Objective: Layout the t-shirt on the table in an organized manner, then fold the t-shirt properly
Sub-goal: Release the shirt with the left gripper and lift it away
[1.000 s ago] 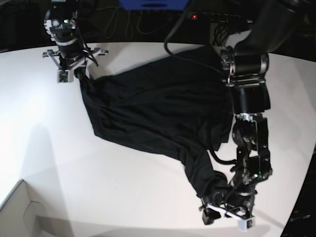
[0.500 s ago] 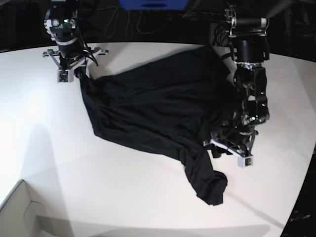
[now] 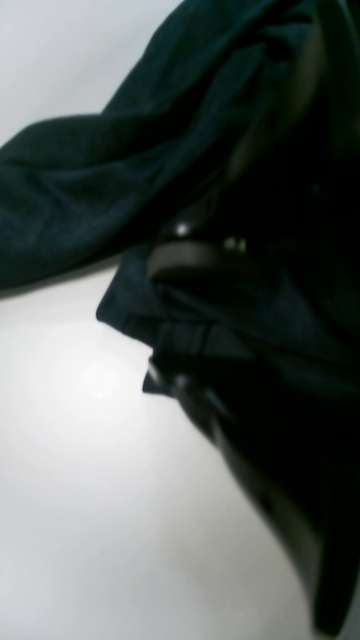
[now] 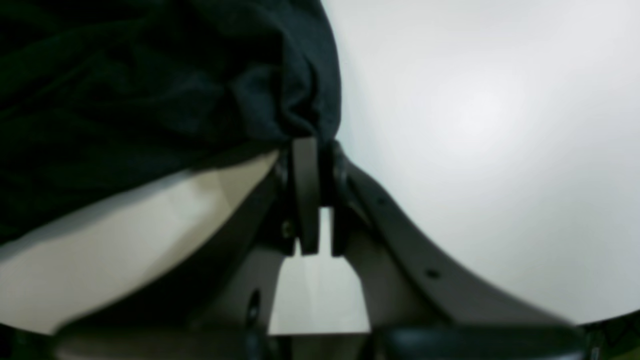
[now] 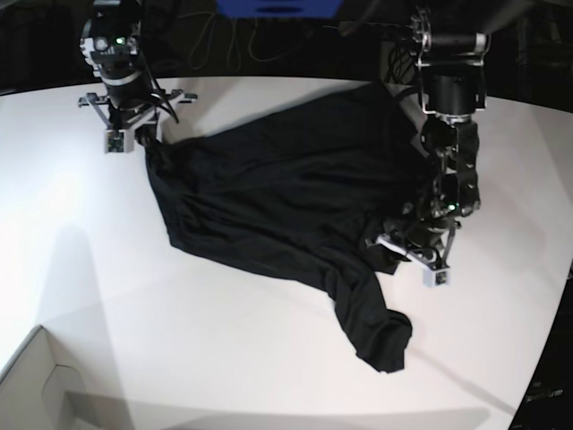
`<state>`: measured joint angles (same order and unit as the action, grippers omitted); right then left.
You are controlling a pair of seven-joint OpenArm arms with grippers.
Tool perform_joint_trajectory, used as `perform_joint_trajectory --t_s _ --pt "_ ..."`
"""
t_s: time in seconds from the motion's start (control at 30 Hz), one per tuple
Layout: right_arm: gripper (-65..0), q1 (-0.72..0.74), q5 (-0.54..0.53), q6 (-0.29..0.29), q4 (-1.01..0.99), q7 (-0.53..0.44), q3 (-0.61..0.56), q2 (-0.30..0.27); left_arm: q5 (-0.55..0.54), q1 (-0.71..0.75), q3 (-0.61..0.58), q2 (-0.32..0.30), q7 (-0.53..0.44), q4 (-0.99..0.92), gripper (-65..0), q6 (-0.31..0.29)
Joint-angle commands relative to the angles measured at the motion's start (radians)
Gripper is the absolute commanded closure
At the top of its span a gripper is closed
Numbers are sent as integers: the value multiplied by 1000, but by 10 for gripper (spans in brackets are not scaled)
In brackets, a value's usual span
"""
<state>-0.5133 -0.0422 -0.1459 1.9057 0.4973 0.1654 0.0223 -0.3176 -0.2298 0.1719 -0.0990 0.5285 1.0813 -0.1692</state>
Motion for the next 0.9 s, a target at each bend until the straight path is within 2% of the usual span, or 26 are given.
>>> perform_joint_trajectory --t_s 0.0,0.03,0.07,0.13,0.23,0.37,0.5,0.63,0.7,0.87 --pt "0 -2 -8 -10 16 -21 1 0 -7 -16 -7 2 3 13 -79 -6" --pt "0 -2 -8 -10 16 -21 1 0 -7 -16 -4 2 6 13 -3 -6" --pt "0 -2 -8 -10 16 -21 1 0 -7 -16 5 2 11 13 0 -6" --pt "0 0 -8 -10 16 -21 1 0 -8 -16 27 0 11 32 -18 -6" --pt "0 11 -8 -10 13 -21 1 0 -8 14 99 0 17 133 0 -6" --pt "0 25 -9 -10 -33 -22 1 0 -10 66 226 0 106 334 -2 -6" --pt "0 35 -9 -10 -65 -25 0 1 -10 106 380 0 186 446 -2 -6" --pt "0 35 -9 -10 -54 -29 0 20 -7 131 515 -2 218 452 -2 -6" --pt "0 43 -9 -10 -42 -29 0 20 -8 142 558 -21 218 448 -4 -6" --pt "0 45 -9 -10 5 -29 -10 21 -10 180 565 -43 218 396 -6 -8"
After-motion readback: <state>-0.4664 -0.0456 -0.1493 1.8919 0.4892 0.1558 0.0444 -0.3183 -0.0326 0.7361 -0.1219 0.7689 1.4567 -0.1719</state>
